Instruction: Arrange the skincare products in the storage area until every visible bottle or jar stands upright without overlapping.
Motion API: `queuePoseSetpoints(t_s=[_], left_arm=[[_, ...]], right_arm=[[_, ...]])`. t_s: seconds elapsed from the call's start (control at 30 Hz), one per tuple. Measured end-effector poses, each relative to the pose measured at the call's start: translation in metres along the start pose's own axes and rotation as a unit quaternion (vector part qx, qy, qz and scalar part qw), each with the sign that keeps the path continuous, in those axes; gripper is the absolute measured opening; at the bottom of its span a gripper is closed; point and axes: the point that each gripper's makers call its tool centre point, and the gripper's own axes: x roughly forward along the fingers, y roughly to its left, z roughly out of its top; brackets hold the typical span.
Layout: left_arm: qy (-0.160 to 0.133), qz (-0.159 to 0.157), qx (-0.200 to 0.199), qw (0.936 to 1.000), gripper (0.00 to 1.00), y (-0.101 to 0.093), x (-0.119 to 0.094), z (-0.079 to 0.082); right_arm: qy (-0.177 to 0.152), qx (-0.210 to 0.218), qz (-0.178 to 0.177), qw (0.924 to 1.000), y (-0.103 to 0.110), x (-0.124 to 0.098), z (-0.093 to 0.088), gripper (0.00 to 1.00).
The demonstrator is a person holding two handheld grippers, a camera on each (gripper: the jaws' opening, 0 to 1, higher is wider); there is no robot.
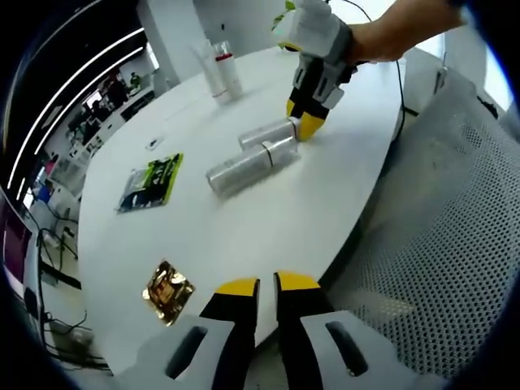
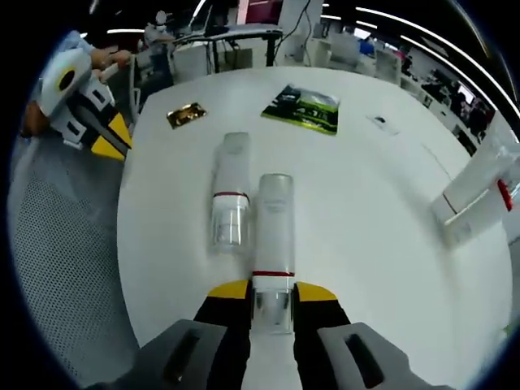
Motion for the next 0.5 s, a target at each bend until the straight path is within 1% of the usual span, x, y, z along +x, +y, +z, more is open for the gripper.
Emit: queuePoseSetpoints(t_s=[0.07,0.1,0.13,0.2,0.23,0.27,0.3,0.4,0.43,0.5], left_arm=[[-0.009,0.003,-0.005,0.9999,0.07,0.002,-0.001,0.003],[-0.015,0.003,-0.010,0.9998,0.07,0.003,-0.002,0.005],[-0.020,0.002,-0.012,0.9997,0.08,0.003,-0.003,0.007],[-0.025,0.003,-0.014,0.9996,0.08,0.003,-0.003,0.009],[-0.029,0.000,-0.019,0.9994,0.08,0.003,-0.004,0.010],[-0.036,-0.003,-0.027,0.9990,0.09,0.002,-0.004,0.012],[-0.041,-0.008,-0.032,0.9986,0.10,0.002,-0.005,0.015],[-0.048,-0.025,-0.048,0.9974,0.12,-0.002,-0.005,0.018],[-0.053,-0.037,-0.053,0.9965,0.12,-0.005,-0.006,0.021],[-0.063,-0.057,-0.078,0.9933,0.11,-0.009,-0.008,0.026]], right_arm=[[-0.005,-0.015,-0.009,0.9998,0.000,-0.010,0.002,0.11],[-0.010,-0.029,-0.020,0.9993,-0.003,-0.016,0.004,0.11],[-0.012,-0.032,-0.022,0.9992,-0.003,-0.019,0.004,0.11],[-0.030,-0.048,-0.028,0.9980,0.001,-0.032,0.013,0.11],[-0.048,-0.064,-0.029,0.9964,0.005,-0.038,0.021,0.11],[-0.055,-0.074,-0.030,0.9953,0.008,-0.043,0.025,0.11],[-0.062,-0.100,-0.031,0.9926,0.014,-0.050,0.030,0.11],[-0.072,-0.155,-0.028,0.9850,0.030,-0.060,0.040,0.11],[-0.075,-0.167,-0.027,0.9828,0.035,-0.062,0.042,0.11],[-0.077,-0.206,-0.028,0.9752,0.044,-0.068,0.048,0.11]])
